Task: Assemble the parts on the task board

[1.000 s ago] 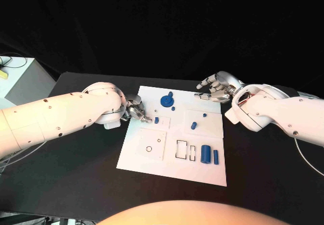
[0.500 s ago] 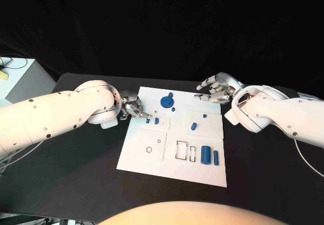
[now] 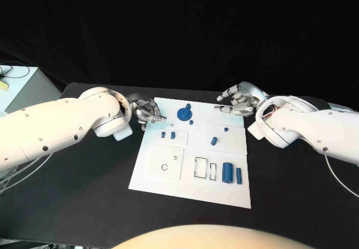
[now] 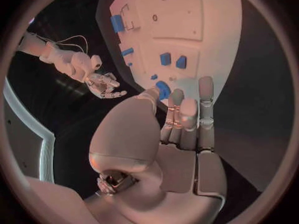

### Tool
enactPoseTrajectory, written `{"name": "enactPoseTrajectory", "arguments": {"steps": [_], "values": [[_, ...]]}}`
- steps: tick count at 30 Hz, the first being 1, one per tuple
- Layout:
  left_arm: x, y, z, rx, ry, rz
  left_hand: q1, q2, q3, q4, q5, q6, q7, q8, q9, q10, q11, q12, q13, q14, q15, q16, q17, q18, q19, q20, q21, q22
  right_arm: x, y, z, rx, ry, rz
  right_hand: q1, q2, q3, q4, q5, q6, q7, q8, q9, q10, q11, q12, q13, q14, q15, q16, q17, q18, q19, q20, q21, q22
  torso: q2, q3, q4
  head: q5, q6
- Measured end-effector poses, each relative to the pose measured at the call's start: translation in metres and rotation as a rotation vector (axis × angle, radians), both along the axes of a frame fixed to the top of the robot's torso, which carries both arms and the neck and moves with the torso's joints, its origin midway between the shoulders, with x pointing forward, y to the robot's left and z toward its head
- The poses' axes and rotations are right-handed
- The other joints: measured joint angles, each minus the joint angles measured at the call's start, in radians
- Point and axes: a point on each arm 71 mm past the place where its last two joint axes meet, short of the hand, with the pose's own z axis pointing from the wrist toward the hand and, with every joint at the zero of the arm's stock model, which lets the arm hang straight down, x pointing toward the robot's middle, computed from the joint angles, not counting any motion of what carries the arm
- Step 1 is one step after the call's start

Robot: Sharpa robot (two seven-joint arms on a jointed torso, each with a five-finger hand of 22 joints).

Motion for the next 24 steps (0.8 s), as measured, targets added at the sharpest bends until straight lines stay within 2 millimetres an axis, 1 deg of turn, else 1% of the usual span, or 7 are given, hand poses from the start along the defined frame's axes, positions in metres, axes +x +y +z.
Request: {"name": "enactPoseTrajectory", "arguments": {"steps": [1, 2, 6, 9, 13, 17, 24], "values": [[0.002, -0.003, 0.001, -0.023, -0.02, -0.009, 0.05, -0.018, 0.061, -0.003, 0.003, 0.0, 0.0, -0.005, -0.018, -0.011, 0.001, -0.019, -0.019, -0.031, 0.001, -0.024, -0.045, 0.0, -0.01, 0.0, -0.015, -0.009, 0.0, 0.0, 0.0, 0.0, 0.0, 0.0, 0.0, 0.0, 0.0, 0.0, 0.0, 0.0, 0.0, 0.0, 0.0, 0.0, 0.0, 0.0, 0.0, 0.0, 0.0, 0.0, 0.0, 0.0, 0.0, 0.0, 0.0, 0.0, 0.0, 0.0, 0.0002, 0.0, 0.001], [0.004, -0.006, 0.002, -0.04, -0.037, -0.02, 0.106, -0.057, 0.148, -0.006, 0.003, 0.006, 0.004, -0.02, -0.046, -0.018, 0.004, -0.042, -0.045, -0.064, 0.005, -0.048, -0.091, 0.0, -0.018, 0.001, -0.028, -0.017, 0.0, 0.0, 0.0, 0.0, -0.001, 0.0, 0.0, 0.0, 0.0, 0.0, 0.0, 0.0, 0.0, 0.0, 0.0, 0.0, 0.0, 0.0, 0.0, 0.0, 0.0, 0.0, 0.0, 0.0, 0.0, 0.0, -0.003, 0.0, 0.0, 0.0, 0.0003, 0.0, 0.002], [0.011, -0.023, 0.005, -0.1, -0.12, -0.086, 0.177, -0.167, 0.352, -0.038, -0.006, 0.042, 0.01, -0.065, -0.13, -0.025, 0.024, -0.131, -0.138, -0.176, 0.019, -0.125, -0.249, 0.0, -0.047, 0.012, -0.037, -0.019, 0.0, 0.0, 0.0, 0.001, -0.004, -0.002, 0.0, 0.0, 0.011, -0.003, 0.004, 0.0, 0.0, 0.0, 0.0, -0.019, 0.001, -0.018, 0.0, 0.0, 0.0, -0.016, 0.0, 0.0, 0.0, 0.0, -0.035, 0.0, 0.001, -0.0005, 0.0001, -0.01, 0.013], [0.014, -0.039, 0.006, -0.119, -0.193, -0.156, 0.177, -0.193, 0.402, -0.08, -0.006, 0.054, 0.011, -0.089, -0.173, -0.025, 0.026, -0.182, -0.193, -0.149, 0.021, -0.089, -0.218, 0.0, -0.049, 0.014, 0.001, 0.006, 0.0, 0.0, 0.0, 0.003, -0.006, -0.005, 0.0, 0.0, 0.018, -0.004, 0.004, 0.0, 0.0, -0.003, 0.0, -0.047, 0.0, -0.048, 0.0, 0.0, 0.0, -0.035, 0.0, 0.016, 0.0, 0.0, -0.077, 0.001, 0.002, -0.0007, 0.0002, -0.018, 0.022], [0.015, -0.06, 0.007, -0.109, -0.291, -0.235, 0.145, -0.224, 0.405, -0.083, -0.012, 0.054, 0.011, -0.1, -0.199, -0.025, 0.026, -0.202, -0.223, -0.104, 0.022, -0.045, -0.171, 0.0, -0.049, 0.014, 0.014, 0.014, 0.001, 0.0, 0.001, 0.005, -0.008, -0.005, 0.0, 0.0, 0.031, -0.003, 0.004, 0.003, -0.003, -0.004, 0.0, -0.07, -0.002, -0.075, 0.0, 0.0, 0.0, -0.056, 0.0, 0.016, 0.0, 0.0, -0.118, 0.001, 0.003, -0.0016, 0.0014, -0.027, 0.03], [0.017, -0.074, 0.008, -0.075, -0.378, -0.283, 0.117, -0.248, 0.383, -0.088, -0.012, 0.036, 0.01, -0.12, -0.225, -0.055, 0.025, -0.227, -0.244, -0.101, 0.019, -0.04, -0.177, 0.0, -0.049, 0.014, 0.014, 0.012, 0.001, 0.001, 0.001, 0.007, -0.011, -0.004, 0.0, 0.0, 0.031, -0.003, 0.008, 0.003, -0.003, -0.004, 0.0, -0.076, 0.0, -0.079, 0.0, 0.0, 0.0, -0.056, 0.0, 0.016, 0.0, 0.0, -0.118, 0.001, 0.005, -0.0019, 0.0011, -0.034, 0.039], [0.02, -0.095, 0.005, -0.005, -0.467, -0.347, 0.125, -0.255, 0.366, -0.121, -0.012, 0.035, 0.009, -0.135, -0.258, -0.098, 0.031, -0.243, -0.267, -0.108, 0.026, -0.031, -0.203, 0.0, -0.049, 0.014, 0.017, 0.01, 0.001, 0.002, 0.001, 0.01, -0.014, -0.004, 0.0, 0.0, 0.036, -0.003, 0.008, 0.003, -0.003, -0.004, 0.0, -0.093, -0.003, -0.102, 0.0, 0.0, 0.0, -0.056, 0.0, 0.016, 0.0, 0.0, -0.122, 0.001, 0.008, -0.0019, 0.0009, -0.044, 0.047]]}}
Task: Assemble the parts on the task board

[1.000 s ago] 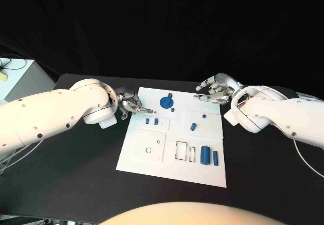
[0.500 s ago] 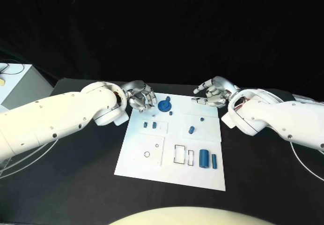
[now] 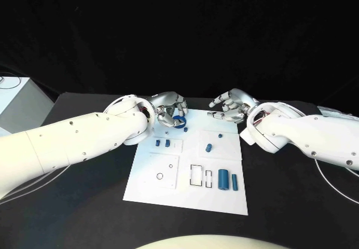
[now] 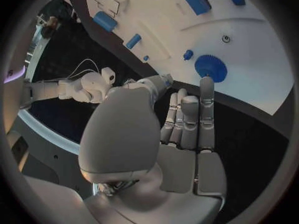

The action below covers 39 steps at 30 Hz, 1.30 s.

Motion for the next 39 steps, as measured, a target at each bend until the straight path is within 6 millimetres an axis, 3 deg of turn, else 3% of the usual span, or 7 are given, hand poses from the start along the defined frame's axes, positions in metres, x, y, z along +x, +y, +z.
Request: {"name": "enactPoseTrajectory", "arguments": {"steps": [9, 18, 20, 22, 29, 39], "values": [[0.005, -0.018, -0.015, 0.118, -0.048, -0.041, 0.01, 0.003, 0.003, -0.042, 0.0, 0.039, -0.017, -0.043, -0.055, -0.036, 0.004, -0.036, -0.045, -0.054, 0.001, 0.009, -0.073, 0.0, -0.012, 0.01, 0.025, 0.016, 0.0, 0.001, 0.001, 0.005, -0.007, -0.002, 0.0, 0.0, 0.009, 0.0, 0.004, 0.0, 0.0, 0.0, 0.0, -0.008, 0.0, -0.017, -0.013, 0.0, 0.0, 0.0, 0.0, 0.0, 0.0, 0.0, -0.004, 0.0, 0.001, -0.0011, 0.0, -0.004, 0.001], [0.008, -0.025, -0.029, 0.188, -0.04, -0.061, 0.01, 0.003, 0.002, -0.051, 0.0, 0.05, -0.021, -0.059, -0.071, -0.036, 0.004, -0.041, -0.057, -0.064, 0.0, 0.009, -0.091, 0.0, -0.021, 0.007, 0.029, 0.02, 0.0, 0.002, 0.002, 0.015, -0.022, -0.008, 0.004, -0.004, 0.036, 0.0, 0.016, -0.002, -0.002, -0.004, 0.0, -0.086, -0.003, -0.124, -0.117, 0.0, 0.0, -0.006, 0.0, 0.0, -0.004, -0.004, -0.019, 0.0, 0.001, -0.0023, -0.0005, -0.01, -0.002], [0.008, -0.026, -0.031, 0.197, -0.038, -0.066, 0.01, 0.003, 0.003, -0.051, 0.0, 0.055, -0.026, -0.059, -0.072, -0.036, 0.004, -0.041, -0.059, -0.064, 0.0, 0.009, -0.092, 0.0, -0.021, 0.007, 0.029, 0.02, 0.0, 0.001, 0.002, 0.018, -0.026, -0.01, 0.003, -0.014, 0.048, 0.0, 0.024, 0.001, -0.005, -0.004, 0.0, -0.104, -0.003, -0.153, -0.146, 0.0, 0.0, -0.006, 0.0, 0.015, -0.004, -0.004, -0.028, 0.0, 0.001, -0.0023, -0.0006, -0.011, -0.002], [0.008, -0.027, -0.033, 0.204, -0.035, -0.07, 0.01, 0.003, 0.005, -0.053, 0.0, 0.055, -0.026, -0.062, -0.074, -0.036, 0.004, -0.041, -0.06, -0.064, 0.0, 0.009, -0.094, 0.0, -0.021, 0.007, 0.029, 0.021, 0.0, 0.001, 0.003, 0.022, -0.031, -0.013, 0.002, -0.015, 0.052, 0.0, 0.027, 0.0, -0.007, -0.004, 0.0, -0.12, -0.006, -0.181, -0.175, 0.0, 0.0, -0.009, 0.0, 0.015, -0.004, -0.004, -0.031, 0.0, 0.001, -0.0023, -0.0006, -0.012, -0.003], [0.009, -0.028, -0.035, 0.218, -0.034, -0.078, 0.009, 0.003, 0.002, -0.056, 0.0, 0.062, -0.032, -0.073, -0.084, -0.036, 0.004, -0.045, -0.069, -0.064, 0.0, 0.014, -0.094, 0.0, -0.029, 0.007, 0.033, 0.023, 0.0, 0.001, 0.004, 0.031, -0.043, -0.022, 0.0, -0.017, 0.063, 0.0, 0.031, 0.004, -0.003, -0.004, 0.0, -0.132, -0.007, -0.211, -0.206, 0.004, -0.004, -0.013, 0.0, 0.015, -0.006, -0.006, -0.04, 0.0, -0.001, -0.0016, 0.0013, -0.014, -0.007], [0.008, -0.031, -0.039, 0.232, -0.021, -0.094, -0.005, 0.027, 0.068, -0.093, 0.0, 0.184, -0.044, -0.109, -0.111, 0.067, -0.016, -0.093, -0.12, -0.032, -0.02, 0.07, -0.06, 0.0, -0.036, 0.0, 0.083, 0.05, 0.001, 0.001, 0.004, 0.037, -0.049, -0.025, -0.002, -0.019, 0.065, 0.002, 0.031, 0.004, -0.003, -0.004, 0.0, -0.132, -0.007, -0.216, -0.212, 0.004, -0.004, -0.015, 0.0, 0.015, -0.007, -0.007, -0.042, 0.0, -0.001, -0.0017, 0.0012, -0.013, -0.009]]}}
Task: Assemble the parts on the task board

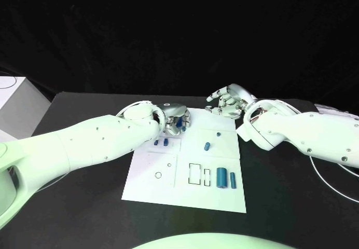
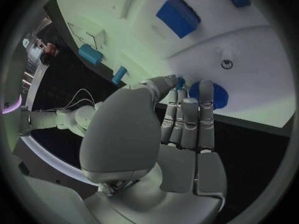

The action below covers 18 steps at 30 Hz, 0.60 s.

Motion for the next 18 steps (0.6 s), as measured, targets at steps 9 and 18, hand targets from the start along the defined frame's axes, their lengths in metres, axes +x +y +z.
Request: {"name": "enactPoseTrajectory", "arguments": {"steps": [9, 18], "values": [[0.0007, 0.0002, -0.0029, 0.019, 0.019, -0.003, -0.014, 0.014, 0.027, -0.019, 0.0, 0.045, 0.01, -0.031, -0.008, 0.048, 0.002, -0.059, -0.036, 0.002, 0.0, 0.011, -0.011, 0.0, -0.004, -0.004, 0.019, 0.013, 0.0001, 0.0006, -0.0002, 0.001, 0.0, 0.001, 0.0, 0.0, 0.004, -0.002, 0.0, 0.0, 0.0, 0.0, 0.0, 0.0, 0.0, -0.001, -0.002, 0.0, 0.0, 0.0, 0.0, 0.0, 0.0, 0.0, 0.0, 0.0, 0.0, -0.0002, 0.0001, -0.001, -0.002], [0.0003, -0.0004, -0.0023, 0.028, 0.029, -0.007, -0.02, 0.017, 0.031, -0.024, 0.0, 0.051, 0.016, -0.049, -0.011, 0.065, 0.005, -0.078, -0.049, 0.009, 0.007, 0.021, -0.002, 0.0, -0.007, 0.0, 0.027, 0.016, 0.0002, 0.0007, -0.0001, 0.001, 0.0, 0.001, 0.0, 0.0, 0.004, -0.002, 0.0, 0.0, 0.0, 0.0, 0.0, 0.0, 0.0, -0.001, -0.002, 0.0, 0.0, 0.0, 0.001, 0.0, 0.0, 0.0, 0.0, 0.0, -0.001, -0.0007, 0.0003, -0.001, -0.005]]}}
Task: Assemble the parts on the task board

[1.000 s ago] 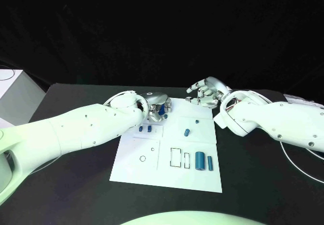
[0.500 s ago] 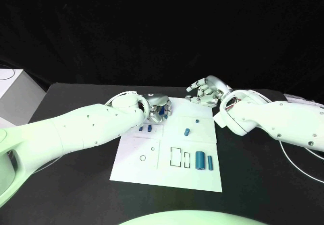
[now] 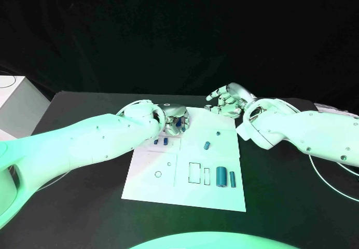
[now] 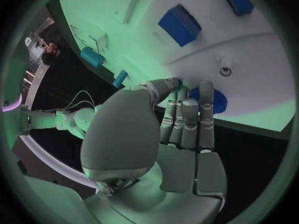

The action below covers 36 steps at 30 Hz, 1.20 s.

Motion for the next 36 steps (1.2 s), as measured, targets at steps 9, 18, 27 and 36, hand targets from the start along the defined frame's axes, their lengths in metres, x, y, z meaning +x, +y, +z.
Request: {"name": "enactPoseTrajectory", "arguments": {"steps": [9, 18, 27, 36], "values": [[-0.003, -0.002, 0.0, 0.003, 0.01, -0.01, -0.014, 0.01, -0.002, -0.007, 0.0, 0.035, -0.002, -0.002, 0.006, 0.057, -0.005, -0.011, -0.007, 0.03, -0.001, 0.027, 0.03, 0.0, 0.0, 0.0, 0.007, 0.002, 0.0, 0.0, 0.0, 0.0, 0.0, 0.0, 0.0, 0.0, 0.0, 0.0, 0.006, 0.0, 0.0, 0.0, 0.001, 0.0, 0.0, 0.0, 0.0, 0.0, 0.0, 0.0, 0.0, 0.0, 0.0, 0.0, 0.0, 0.001, 0.0, 0.0, 0.0003, 0.0, -0.002], [-0.004, 0.005, -0.001, -0.008, 0.009, -0.005, -0.029, 0.026, 0.002, -0.025, -0.003, 0.091, -0.012, -0.002, 0.035, 0.134, -0.038, -0.01, -0.004, 0.108, -0.029, 0.063, 0.131, 0.0, 0.018, -0.018, 0.023, 0.004, 0.0, 0.0, 0.0, 0.0, 0.001, 0.0, 0.0, 0.0, 0.0, 0.0, 0.006, 0.0, 0.0, 0.0, 0.001, 0.0, 0.0, 0.0, 0.0, 0.0, 0.0, 0.0, 0.0, 0.0, 0.0, 0.0, 0.0, 0.0, 0.0, 0.0004, -0.0005, 0.002, -0.002], [-0.006, 0.022, 0.002, -0.045, 0.008, 0.021, -0.022, 0.033, 0.003, -0.028, -0.006, 0.098, -0.013, -0.002, 0.038, 0.143, -0.039, -0.01, 0.001, 0.116, -0.03, 0.063, 0.147, 0.0, 0.021, -0.019, 0.026, 0.009, 0.001, 0.0, 0.0, -0.001, 0.001, -0.001, 0.0, 0.0, 0.0, 0.0, 0.006, 0.0, 0.0, 0.0, 0.001, 0.0, 0.0, 0.0, 0.0, 0.0, 0.0, 0.0, 0.0, 0.0, 0.0, 0.0, 0.0, 0.0, -0.001, 0.0005, -0.0002, 0.001, 0.001], [-0.011, 0.038, 0.022, -0.105, -0.002, 0.036, -0.022, 0.033, 0.005, -0.036, -0.007, 0.098, -0.013, -0.007, 0.041, 0.143, -0.039, -0.017, 0.001, 0.116, -0.03, 0.063, 0.142, 0.0, 0.026, -0.021, 0.027, 0.008, 0.001, -0.001, -0.001, -0.002, 0.004, -0.003, 0.0, 0.0, 0.0, 0.0, 0.006, 0.0, 0.0, 0.0, 0.001, 0.0, 0.0, 0.0, 0.0, 0.0, 0.0, 0.0, 0.0, 0.0, 0.0, 0.0, 0.0, 0.0, -0.004, -0.0002, 0.0014, 0.004, 0.003]]}}
